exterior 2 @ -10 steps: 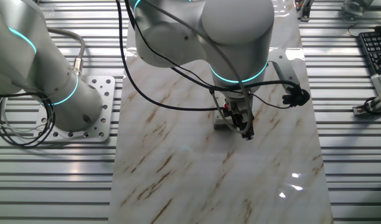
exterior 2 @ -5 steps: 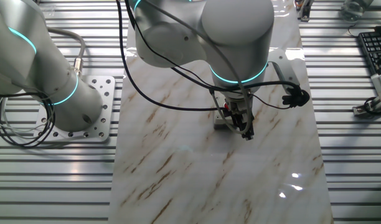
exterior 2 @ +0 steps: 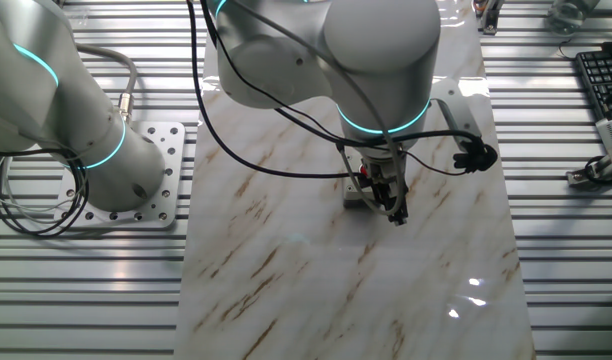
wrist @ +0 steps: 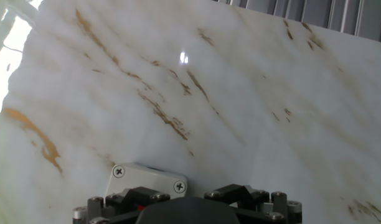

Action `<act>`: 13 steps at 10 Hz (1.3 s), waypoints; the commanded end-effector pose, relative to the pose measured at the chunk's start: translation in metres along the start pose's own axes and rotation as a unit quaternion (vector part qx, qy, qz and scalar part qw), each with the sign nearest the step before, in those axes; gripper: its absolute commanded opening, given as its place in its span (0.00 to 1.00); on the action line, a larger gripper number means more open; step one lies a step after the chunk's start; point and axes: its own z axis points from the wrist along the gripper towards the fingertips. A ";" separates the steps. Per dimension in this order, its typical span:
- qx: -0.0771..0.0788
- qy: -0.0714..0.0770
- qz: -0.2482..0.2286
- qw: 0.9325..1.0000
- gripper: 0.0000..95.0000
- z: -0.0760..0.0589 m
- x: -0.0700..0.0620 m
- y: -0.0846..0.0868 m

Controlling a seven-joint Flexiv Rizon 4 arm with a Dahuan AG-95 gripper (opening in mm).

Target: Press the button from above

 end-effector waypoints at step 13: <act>-0.015 0.014 -0.027 0.999 1.00 0.000 0.000 0.000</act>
